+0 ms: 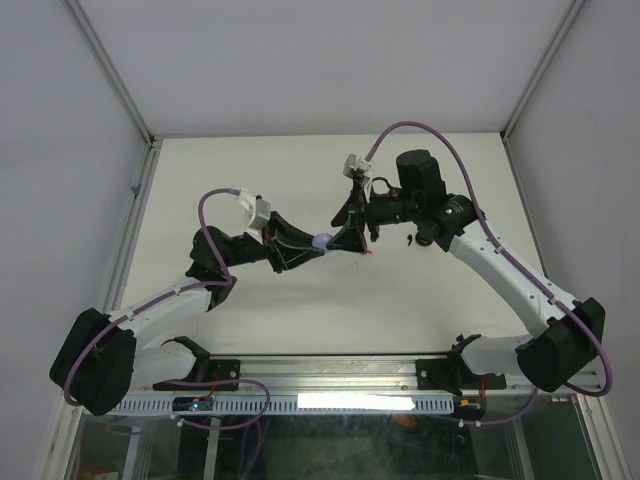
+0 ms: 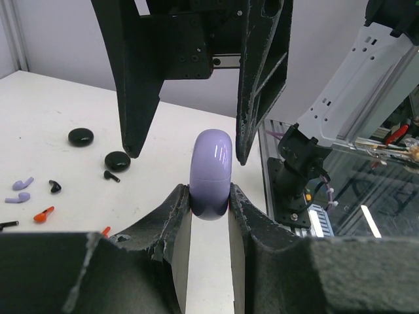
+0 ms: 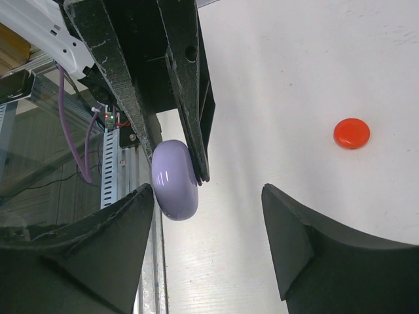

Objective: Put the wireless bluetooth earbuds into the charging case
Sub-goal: Open the charging case.

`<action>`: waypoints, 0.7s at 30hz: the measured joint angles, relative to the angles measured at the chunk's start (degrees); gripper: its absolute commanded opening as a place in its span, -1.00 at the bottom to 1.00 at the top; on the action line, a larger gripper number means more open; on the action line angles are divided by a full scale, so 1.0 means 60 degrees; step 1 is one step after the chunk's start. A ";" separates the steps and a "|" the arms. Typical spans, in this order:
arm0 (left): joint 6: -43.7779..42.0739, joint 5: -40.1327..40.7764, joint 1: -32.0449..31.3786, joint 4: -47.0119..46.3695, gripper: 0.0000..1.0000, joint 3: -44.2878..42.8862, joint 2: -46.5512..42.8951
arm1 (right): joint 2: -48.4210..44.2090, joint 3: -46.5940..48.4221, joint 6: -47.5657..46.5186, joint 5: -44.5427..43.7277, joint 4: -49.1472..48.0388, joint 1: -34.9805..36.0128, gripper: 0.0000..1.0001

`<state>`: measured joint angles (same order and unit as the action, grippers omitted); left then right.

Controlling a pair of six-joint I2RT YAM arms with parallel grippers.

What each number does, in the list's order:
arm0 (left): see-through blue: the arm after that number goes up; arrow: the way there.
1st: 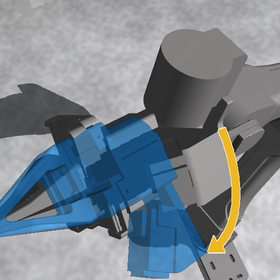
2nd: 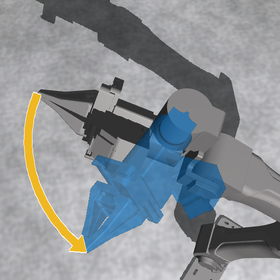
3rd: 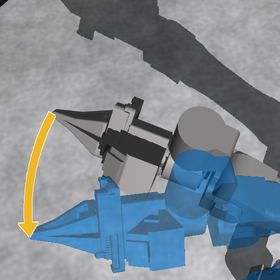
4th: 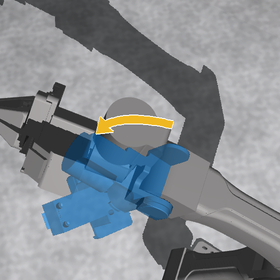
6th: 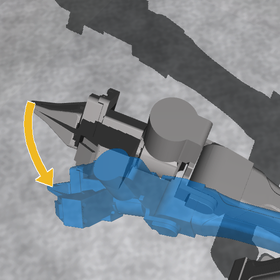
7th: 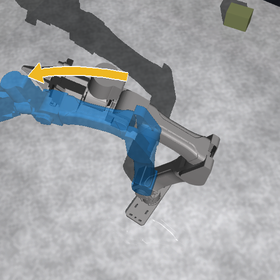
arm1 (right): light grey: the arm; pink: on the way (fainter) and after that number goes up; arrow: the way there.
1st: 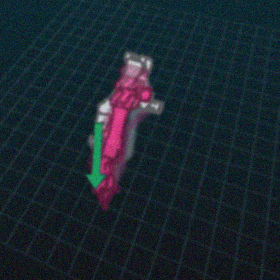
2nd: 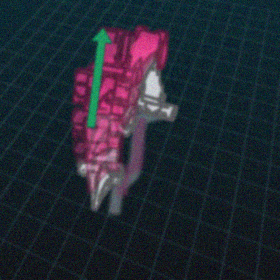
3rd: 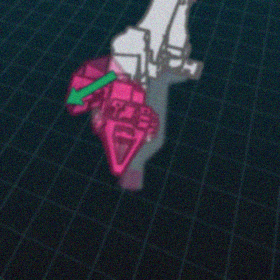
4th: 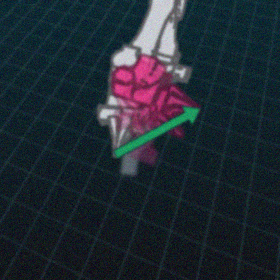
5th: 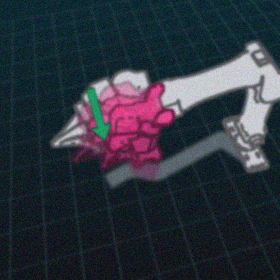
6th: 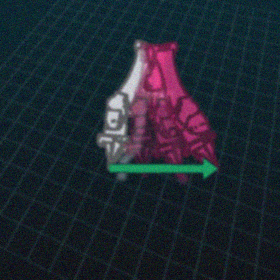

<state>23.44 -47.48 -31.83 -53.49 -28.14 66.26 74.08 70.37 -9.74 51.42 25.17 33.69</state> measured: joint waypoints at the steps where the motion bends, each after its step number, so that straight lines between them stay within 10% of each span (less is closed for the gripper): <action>1: 0.0000 -0.0004 0.0000 -0.0025 -1.00 0.0000 -0.0004 | 0.0000 0.0000 0.0011 0.0000 -0.0022 0.0000 0.39; 21: -0.1027 -0.0178 -0.0011 0.0361 -1.00 0.0251 -0.0670 | -0.0178 0.0000 0.0521 -0.0211 -0.0382 0.0018 0.37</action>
<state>17.28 -48.56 -31.90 -51.33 -26.63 62.24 73.01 70.37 -6.61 50.15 22.87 33.80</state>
